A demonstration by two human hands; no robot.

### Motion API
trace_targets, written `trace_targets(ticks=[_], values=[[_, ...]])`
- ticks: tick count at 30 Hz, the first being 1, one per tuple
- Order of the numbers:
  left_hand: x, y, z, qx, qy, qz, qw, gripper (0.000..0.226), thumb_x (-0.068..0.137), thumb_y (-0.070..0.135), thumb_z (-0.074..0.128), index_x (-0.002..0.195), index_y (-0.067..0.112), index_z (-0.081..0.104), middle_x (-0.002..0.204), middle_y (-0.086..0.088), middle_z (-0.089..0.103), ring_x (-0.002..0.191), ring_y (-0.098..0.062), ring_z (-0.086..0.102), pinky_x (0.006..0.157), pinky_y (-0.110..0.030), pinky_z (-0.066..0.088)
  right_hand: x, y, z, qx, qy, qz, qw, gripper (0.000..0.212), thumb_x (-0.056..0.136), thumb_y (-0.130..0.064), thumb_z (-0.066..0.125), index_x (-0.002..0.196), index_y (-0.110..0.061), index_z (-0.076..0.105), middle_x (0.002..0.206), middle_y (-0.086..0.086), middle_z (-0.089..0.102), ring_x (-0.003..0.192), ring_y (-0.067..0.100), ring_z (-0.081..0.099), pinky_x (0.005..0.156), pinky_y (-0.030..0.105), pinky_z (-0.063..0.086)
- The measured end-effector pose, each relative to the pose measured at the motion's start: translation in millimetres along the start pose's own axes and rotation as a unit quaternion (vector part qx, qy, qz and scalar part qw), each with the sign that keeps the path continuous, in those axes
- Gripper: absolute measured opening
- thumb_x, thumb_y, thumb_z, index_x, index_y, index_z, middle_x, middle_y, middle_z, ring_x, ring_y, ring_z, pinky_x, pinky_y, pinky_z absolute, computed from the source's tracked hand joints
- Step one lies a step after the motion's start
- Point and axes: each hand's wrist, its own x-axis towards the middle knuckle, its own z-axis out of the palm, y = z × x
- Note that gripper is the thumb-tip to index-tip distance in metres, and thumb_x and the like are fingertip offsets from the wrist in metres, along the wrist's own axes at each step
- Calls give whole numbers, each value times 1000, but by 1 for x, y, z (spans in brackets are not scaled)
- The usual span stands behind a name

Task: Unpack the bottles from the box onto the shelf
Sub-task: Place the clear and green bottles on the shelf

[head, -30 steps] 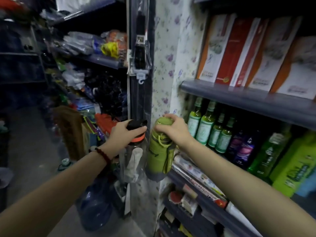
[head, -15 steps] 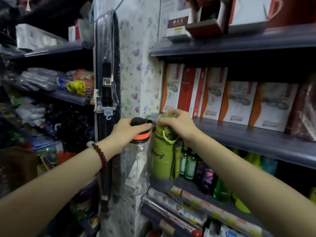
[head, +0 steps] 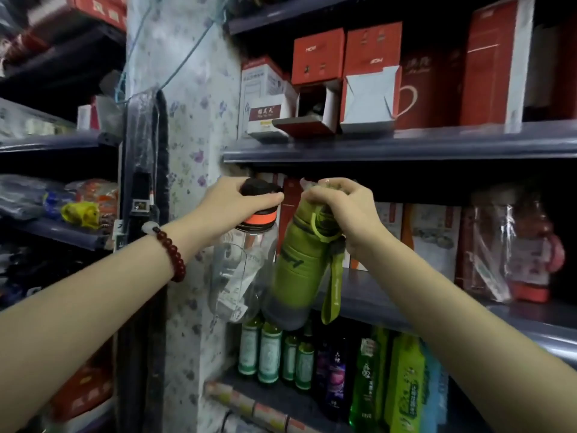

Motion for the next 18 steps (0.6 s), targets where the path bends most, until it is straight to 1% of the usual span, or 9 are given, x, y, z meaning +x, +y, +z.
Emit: trace_targets(ticks=[2,4,6,8,10,13,15,17,18], values=[[6,13,2,16,18,35,999,41,60,60,74,87,29,73,89,8,75,92,-15,70,92,-39,53,0,-8,-13,28,15,-13,999,47,44,-34,83,87,-20,72,84,5,75,87,27,72,83,45,59],[12,24,6,19,33,63,997,38,65,55,75,95,31,72,91,14,73,91,-6,67,91,-32,52,-2,-13,-25,48,32,-31,998,44,48,-32,83,89,-21,72,84,3,74,84,24,72,81,42,59],[15,35,12,13,45,83,995,20,71,47,76,82,31,71,76,19,69,77,3,63,77,-21,49,-5,-16,-35,55,58,-54,995,40,53,-32,83,91,-24,72,88,3,74,86,22,72,81,43,60],[17,44,21,22,67,112,991,15,73,44,76,73,33,67,67,19,65,65,9,58,66,-11,43,-7,-18,-46,59,84,-73,992,37,59,-30,83,94,-27,71,91,1,73,89,20,71,83,44,59],[19,48,31,30,86,141,986,17,74,45,75,80,30,69,75,18,68,70,10,60,67,-7,44,-8,-18,-57,59,109,-90,988,37,61,-30,82,96,-30,70,93,-2,71,91,18,70,86,44,58],[20,49,49,21,80,167,982,27,73,47,74,92,28,71,87,14,71,88,-1,65,82,-21,49,-9,-15,-74,43,140,-110,983,41,61,-34,80,100,-32,68,97,-3,70,94,17,68,88,44,57],[21,49,63,15,66,176,982,26,73,46,75,93,30,70,89,17,70,90,2,63,83,-16,46,-8,-12,-84,27,156,-114,981,43,60,-35,79,102,-32,68,97,-3,70,94,16,68,88,43,56],[26,49,77,17,45,175,983,23,74,43,75,93,33,69,88,21,69,88,9,60,78,-7,41,-2,-12,-92,10,167,-111,980,47,57,-37,79,102,-31,68,96,-4,71,94,15,68,90,42,56],[29,50,83,17,30,170,985,23,74,43,75,94,33,70,88,21,69,88,10,60,77,-6,40,2,-12,-95,0,168,-104,980,48,55,-38,80,101,-31,69,96,-5,71,95,16,67,91,43,55]])
